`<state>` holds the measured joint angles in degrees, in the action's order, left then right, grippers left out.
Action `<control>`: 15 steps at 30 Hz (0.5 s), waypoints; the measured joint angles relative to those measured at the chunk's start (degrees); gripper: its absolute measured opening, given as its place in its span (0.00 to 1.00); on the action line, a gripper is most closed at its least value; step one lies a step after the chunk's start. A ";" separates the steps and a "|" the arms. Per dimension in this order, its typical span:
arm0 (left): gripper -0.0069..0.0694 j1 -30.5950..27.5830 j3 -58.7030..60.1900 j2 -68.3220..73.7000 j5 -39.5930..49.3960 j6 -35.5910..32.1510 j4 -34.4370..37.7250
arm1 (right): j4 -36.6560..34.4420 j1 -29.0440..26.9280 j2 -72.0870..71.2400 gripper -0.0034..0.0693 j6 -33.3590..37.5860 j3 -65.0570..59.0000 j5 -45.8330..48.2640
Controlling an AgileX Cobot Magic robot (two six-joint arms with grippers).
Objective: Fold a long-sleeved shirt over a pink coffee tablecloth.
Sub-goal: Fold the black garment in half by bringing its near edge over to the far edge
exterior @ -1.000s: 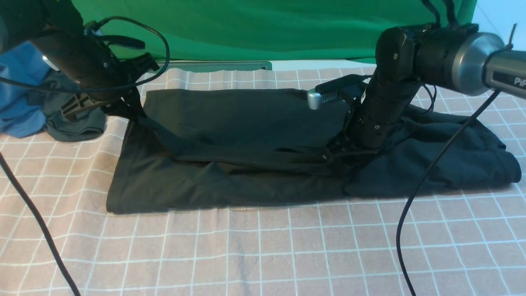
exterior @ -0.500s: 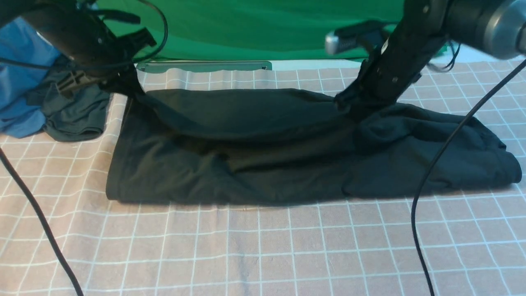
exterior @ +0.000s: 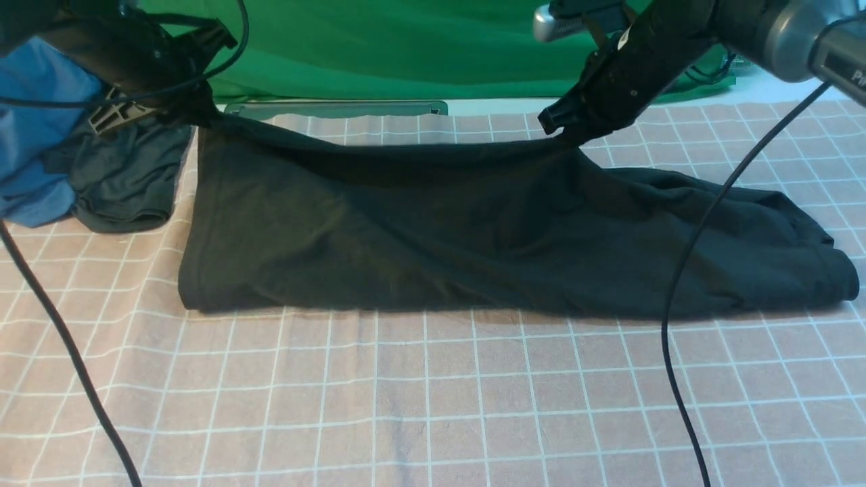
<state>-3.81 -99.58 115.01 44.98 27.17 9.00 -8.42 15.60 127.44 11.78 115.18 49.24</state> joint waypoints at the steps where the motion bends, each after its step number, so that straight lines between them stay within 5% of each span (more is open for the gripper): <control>1: 0.13 -0.12 0.00 0.39 -0.29 0.12 -0.13 | 0.00 -0.08 0.25 0.10 0.00 0.07 -0.51; 15: 0.17 -0.75 -0.02 5.69 -6.13 0.82 -0.75 | 0.14 -0.96 5.69 0.15 -1.03 0.35 -11.78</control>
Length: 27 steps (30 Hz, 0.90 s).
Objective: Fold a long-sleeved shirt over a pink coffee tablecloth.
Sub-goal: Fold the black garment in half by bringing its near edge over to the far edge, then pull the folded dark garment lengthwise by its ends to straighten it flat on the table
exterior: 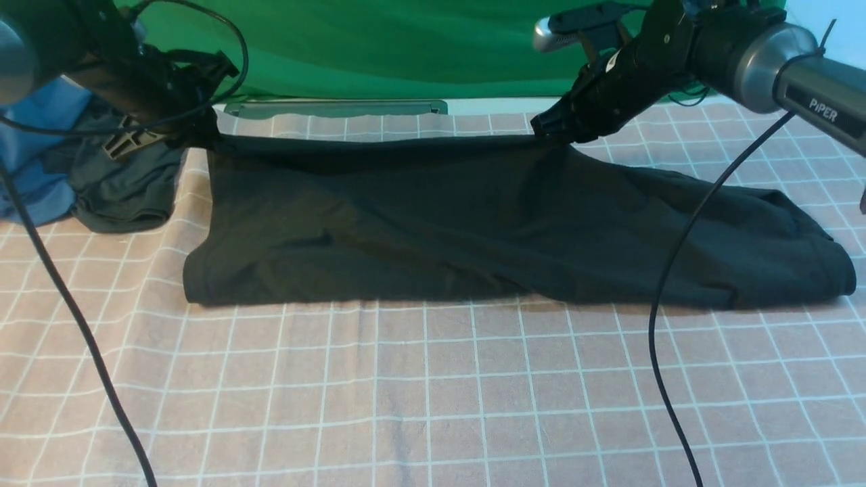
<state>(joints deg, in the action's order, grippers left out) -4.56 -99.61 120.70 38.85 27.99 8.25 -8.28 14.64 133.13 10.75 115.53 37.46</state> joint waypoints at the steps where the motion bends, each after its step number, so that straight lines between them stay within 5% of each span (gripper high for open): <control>1: 0.19 0.00 0.00 0.17 -0.74 0.00 -0.16 | 0.05 0.00 0.13 0.16 0.00 0.00 -0.65; 10: 0.47 0.00 0.00 -1.36 -0.41 -2.02 -1.97 | 3.93 0.05 -0.26 0.46 1.63 1.20 1.34; 14: 0.38 0.79 0.00 -5.91 7.35 -10.52 1.52 | 10.32 -1.40 -5.06 0.42 3.41 3.33 13.69; 17: 0.18 4.40 0.00 -8.74 12.08 -18.24 5.64 | 10.74 -5.43 -8.84 0.27 4.26 4.17 21.83; 21: 0.11 10.34 2.75 -9.04 12.55 -20.31 7.29 | 6.54 -12.49 -9.21 0.11 3.59 3.61 28.05; 27: 0.11 15.86 10.80 -6.48 10.40 -20.70 7.17 | -0.69 -18.45 -7.34 0.25 4.75 -0.25 31.89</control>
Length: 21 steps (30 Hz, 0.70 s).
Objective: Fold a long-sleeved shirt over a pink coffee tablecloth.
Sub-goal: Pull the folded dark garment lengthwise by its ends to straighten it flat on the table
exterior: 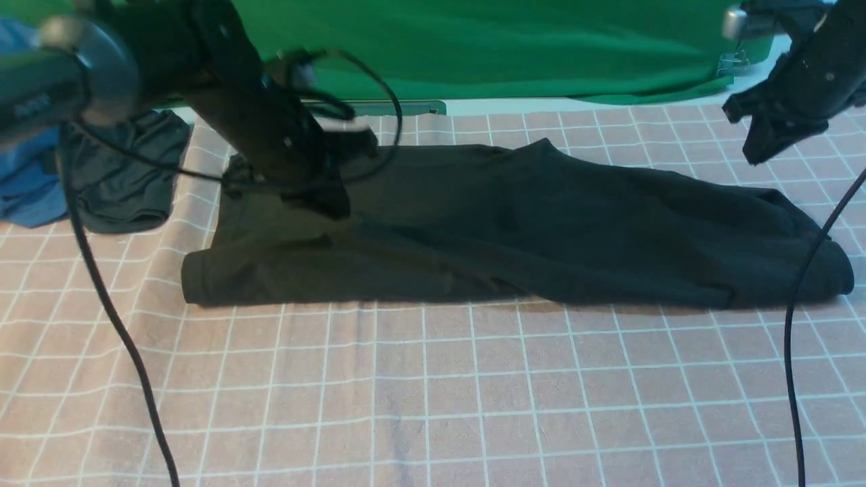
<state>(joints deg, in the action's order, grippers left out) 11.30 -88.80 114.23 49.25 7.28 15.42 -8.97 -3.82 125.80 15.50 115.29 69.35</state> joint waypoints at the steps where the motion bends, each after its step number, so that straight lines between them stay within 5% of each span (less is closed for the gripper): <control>1: 0.11 0.76 1.73 0.85 -0.73 0.00 -0.24 | -0.59 -0.08 0.06 0.37 1.93 -1.10 0.19; 6: 0.11 1.20 4.08 2.70 -2.48 0.00 -0.63 | -1.35 1.26 0.33 0.66 8.85 -3.16 -0.03; 12: 0.11 1.20 4.15 2.96 -2.80 0.00 -0.86 | -1.74 3.07 2.88 0.69 10.56 -3.16 -5.16; 16: 0.11 1.20 4.15 2.96 -2.80 0.00 -0.90 | -1.63 4.33 5.37 0.60 13.64 -3.16 -6.17; 21: 0.11 1.20 4.15 2.96 -2.80 0.00 -1.04 | -1.69 4.81 5.66 0.15 13.19 -2.70 -6.26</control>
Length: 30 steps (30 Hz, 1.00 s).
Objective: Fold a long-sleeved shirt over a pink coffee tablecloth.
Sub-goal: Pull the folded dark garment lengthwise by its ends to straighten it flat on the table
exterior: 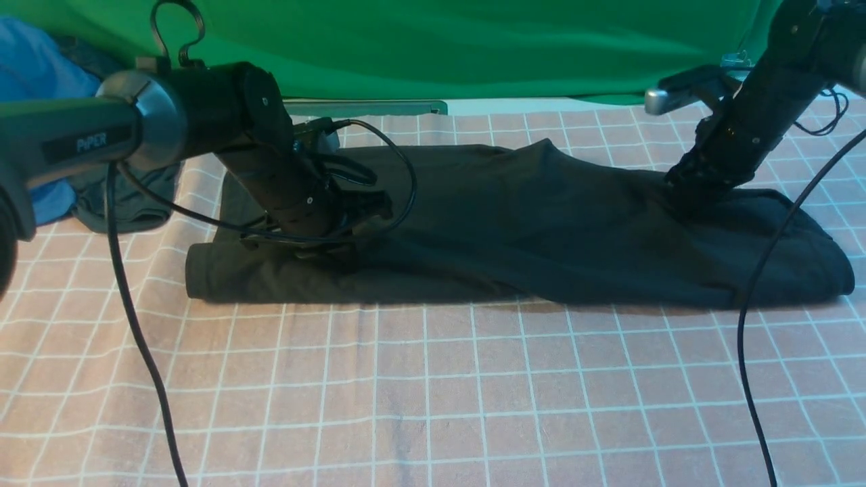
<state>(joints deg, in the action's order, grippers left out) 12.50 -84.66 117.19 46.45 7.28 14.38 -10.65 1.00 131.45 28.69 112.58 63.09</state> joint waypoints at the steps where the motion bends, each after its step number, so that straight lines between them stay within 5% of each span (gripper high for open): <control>1: 0.11 0.00 0.00 0.00 0.00 0.00 0.00 | 0.06 -0.06 0.00 0.15 0.00 0.11 0.06; 13: 0.11 0.05 0.00 0.00 0.61 -0.11 0.05 | 3.15 -1.80 -0.73 0.18 -1.38 4.17 -3.66; 19: 0.11 0.05 0.00 0.00 1.52 -0.15 0.00 | 7.23 -1.86 0.91 0.49 -2.65 4.17 -7.86; 22: 0.11 0.05 0.00 -0.06 1.56 -0.15 -0.24 | 14.97 -1.86 0.87 0.55 -9.75 4.41 -9.37; 28: 0.11 0.05 0.13 -3.03 1.72 1.45 -1.86 | 23.01 -1.98 -2.12 0.40 -18.19 5.49 -1.00; 30: 0.11 0.05 0.26 -6.98 1.86 3.54 -4.07 | 20.89 -2.03 -4.90 0.23 -17.16 5.75 3.64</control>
<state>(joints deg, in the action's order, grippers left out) 12.55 -84.40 110.20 48.31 10.83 10.31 10.24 -1.03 126.55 11.53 118.34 66.73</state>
